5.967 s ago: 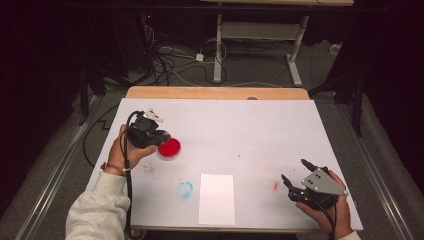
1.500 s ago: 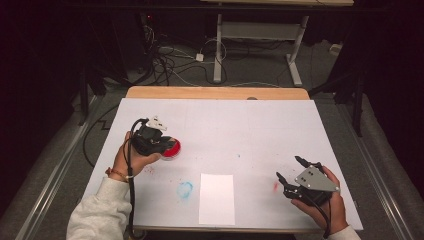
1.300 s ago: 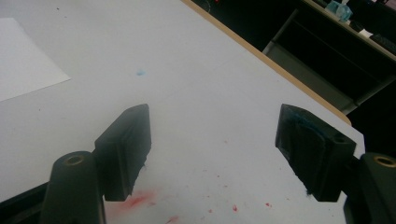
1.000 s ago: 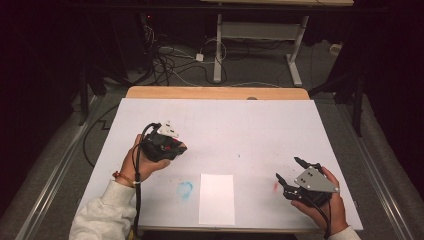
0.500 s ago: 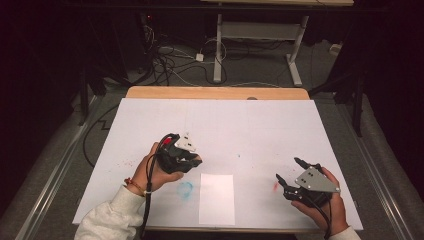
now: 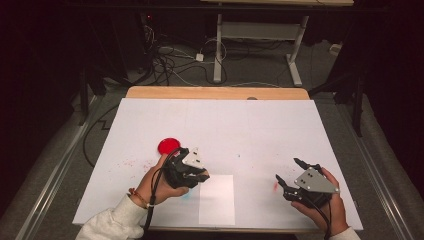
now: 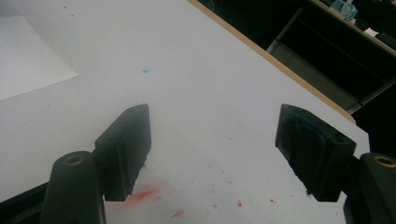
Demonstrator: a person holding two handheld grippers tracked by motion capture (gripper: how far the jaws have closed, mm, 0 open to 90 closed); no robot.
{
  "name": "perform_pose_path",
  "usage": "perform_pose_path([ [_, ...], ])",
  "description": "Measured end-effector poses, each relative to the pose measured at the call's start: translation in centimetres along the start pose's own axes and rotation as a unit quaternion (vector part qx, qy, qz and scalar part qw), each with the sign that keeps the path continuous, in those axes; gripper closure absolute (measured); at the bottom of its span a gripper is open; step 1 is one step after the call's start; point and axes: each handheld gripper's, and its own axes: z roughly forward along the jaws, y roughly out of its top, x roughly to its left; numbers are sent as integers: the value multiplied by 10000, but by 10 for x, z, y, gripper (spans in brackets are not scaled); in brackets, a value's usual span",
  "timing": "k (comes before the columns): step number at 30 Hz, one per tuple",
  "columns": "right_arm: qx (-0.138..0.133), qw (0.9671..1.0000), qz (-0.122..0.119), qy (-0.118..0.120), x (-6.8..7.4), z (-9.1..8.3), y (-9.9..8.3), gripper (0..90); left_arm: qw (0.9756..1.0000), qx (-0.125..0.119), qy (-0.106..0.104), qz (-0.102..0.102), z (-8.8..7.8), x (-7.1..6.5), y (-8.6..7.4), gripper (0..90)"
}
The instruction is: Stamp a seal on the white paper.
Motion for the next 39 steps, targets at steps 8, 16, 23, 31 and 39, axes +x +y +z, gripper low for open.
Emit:
perform_pose_path([
  [8,27,10000,-12,13,1,1,0,270,9993,137,-247,256,17,-18,4,738],
  [16,61,10000,-36,30,1,1,-1,271,9976,385,-371,432,38,-26,4,738],
  [23,87,10000,-3,47,1,2,-1,270,9959,545,-495,529,52,-28,4,738],
  [31,109,9999,-13,61,1,3,-2,270,9948,730,-457,547,65,-26,2,738],
  [39,116,9999,-20,59,1,3,-2,271,9941,773,-570,504,70,-23,1,739],
])
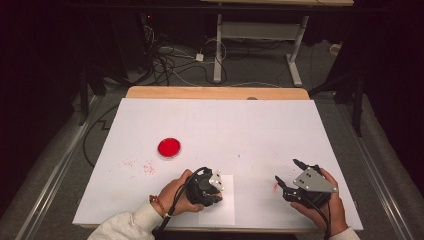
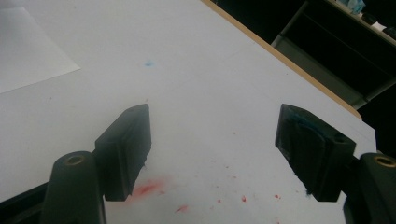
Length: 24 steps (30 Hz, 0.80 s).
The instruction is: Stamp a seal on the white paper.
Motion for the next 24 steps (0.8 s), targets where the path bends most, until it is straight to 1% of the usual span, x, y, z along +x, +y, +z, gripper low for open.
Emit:
perform_pose_path([
  [7,-9,10000,-13,-1,1,0,1,271,10000,90,-3,-39,1,0,2,739],
  [13,-10,10000,-21,1,1,0,1,271,10000,42,-31,-58,1,1,1,739],
  [16,-14,10000,-20,-2,1,-1,1,271,10000,-27,-41,-75,1,1,-1,740],
  [24,-27,10000,-16,-7,1,-1,1,271,10000,-6,-16,-85,2,0,-1,739],
])
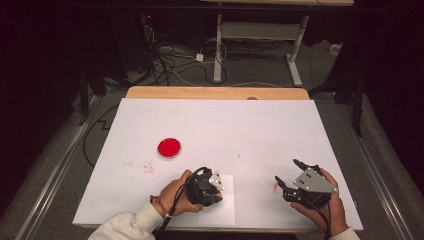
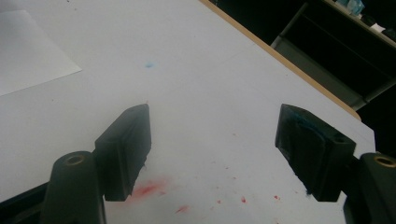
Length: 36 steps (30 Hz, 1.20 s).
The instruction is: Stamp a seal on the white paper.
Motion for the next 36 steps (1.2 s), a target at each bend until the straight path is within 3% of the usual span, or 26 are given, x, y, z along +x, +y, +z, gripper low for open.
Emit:
perform_pose_path([
  [36,-6,10000,16,21,0,0,0,273,9999,81,-1,-83,0,0,2,738],
])
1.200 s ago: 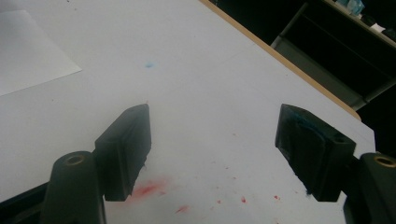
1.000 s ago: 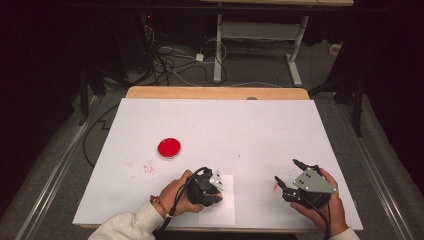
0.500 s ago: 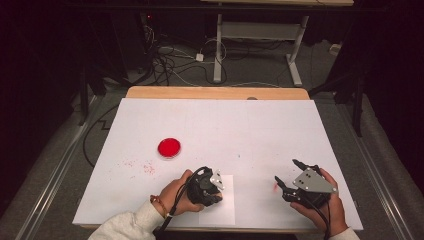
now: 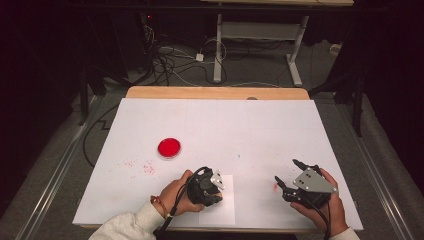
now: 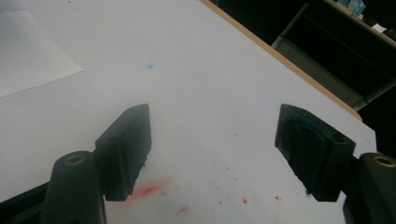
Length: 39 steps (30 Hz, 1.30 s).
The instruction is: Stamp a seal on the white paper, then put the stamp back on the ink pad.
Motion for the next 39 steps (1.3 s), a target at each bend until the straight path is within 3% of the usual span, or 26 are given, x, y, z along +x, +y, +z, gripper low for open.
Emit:
perform_pose_path([
  [12,24,10000,26,-7,-2,2,-1,274,10000,16,-9,14,0,0,1,738],
  [16,29,10000,35,-14,-3,2,0,274,9998,61,138,85,0,-4,2,738],
  [21,31,10000,16,11,-2,4,0,273,9998,63,161,47,-2,-5,3,738],
  [27,-12,10000,40,-36,-4,1,0,273,9995,-268,146,-8,-20,-3,4,737],
  [32,-9,10000,12,-53,-4,2,1,273,9980,-560,286,-109,-39,0,0,738],
  [39,-25,10000,-9,-19,-2,2,2,273,9963,-736,402,-185,-53,4,-4,738],
])
